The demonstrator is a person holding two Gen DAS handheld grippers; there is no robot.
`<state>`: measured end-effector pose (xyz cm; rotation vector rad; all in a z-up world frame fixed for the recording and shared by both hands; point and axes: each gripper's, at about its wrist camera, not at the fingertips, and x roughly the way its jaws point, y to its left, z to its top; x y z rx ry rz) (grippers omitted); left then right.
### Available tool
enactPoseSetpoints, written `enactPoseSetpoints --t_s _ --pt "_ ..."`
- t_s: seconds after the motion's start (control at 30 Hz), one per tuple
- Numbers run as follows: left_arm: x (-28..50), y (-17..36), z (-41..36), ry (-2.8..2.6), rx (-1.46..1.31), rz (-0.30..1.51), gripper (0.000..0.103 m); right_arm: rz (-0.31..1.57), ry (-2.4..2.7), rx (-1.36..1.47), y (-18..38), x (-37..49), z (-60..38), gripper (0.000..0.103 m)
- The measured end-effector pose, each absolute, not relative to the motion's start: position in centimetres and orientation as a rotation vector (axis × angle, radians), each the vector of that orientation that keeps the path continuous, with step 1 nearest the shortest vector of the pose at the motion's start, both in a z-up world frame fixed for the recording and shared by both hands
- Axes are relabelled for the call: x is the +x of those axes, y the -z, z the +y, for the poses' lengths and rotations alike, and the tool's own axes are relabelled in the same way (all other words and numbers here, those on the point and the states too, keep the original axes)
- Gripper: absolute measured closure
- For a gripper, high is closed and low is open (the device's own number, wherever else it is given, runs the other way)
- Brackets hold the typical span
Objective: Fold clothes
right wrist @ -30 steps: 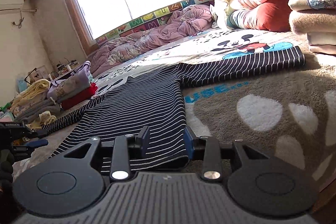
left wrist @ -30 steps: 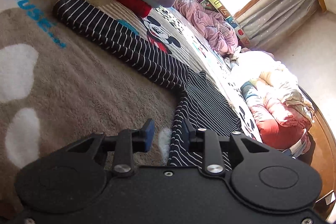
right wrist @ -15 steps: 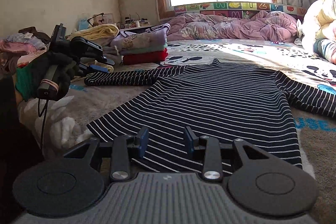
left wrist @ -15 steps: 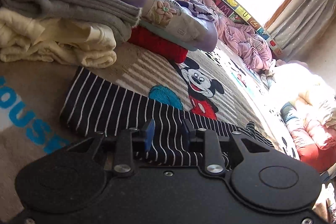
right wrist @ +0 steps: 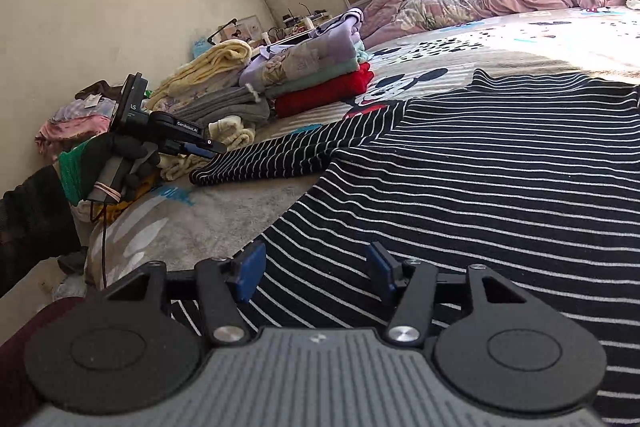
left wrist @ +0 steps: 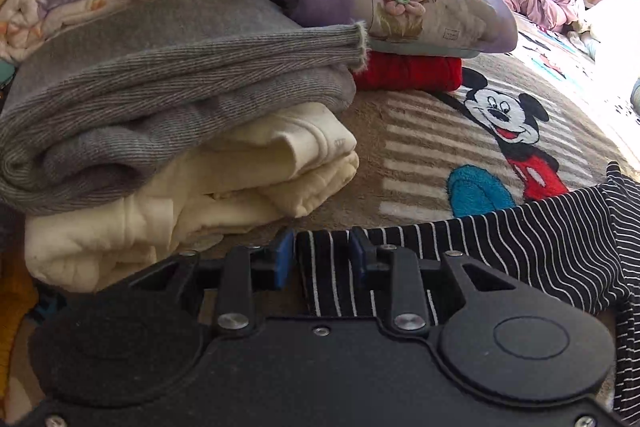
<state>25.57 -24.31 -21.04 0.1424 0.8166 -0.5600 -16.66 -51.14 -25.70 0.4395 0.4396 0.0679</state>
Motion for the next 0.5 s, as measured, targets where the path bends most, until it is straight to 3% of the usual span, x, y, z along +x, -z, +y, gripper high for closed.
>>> enactPoseSetpoints --t_s 0.5 --pt "26.3 21.4 -22.9 0.565 0.044 0.865 0.075 0.426 -0.070 0.527 26.3 -16.7 -52.1 0.046"
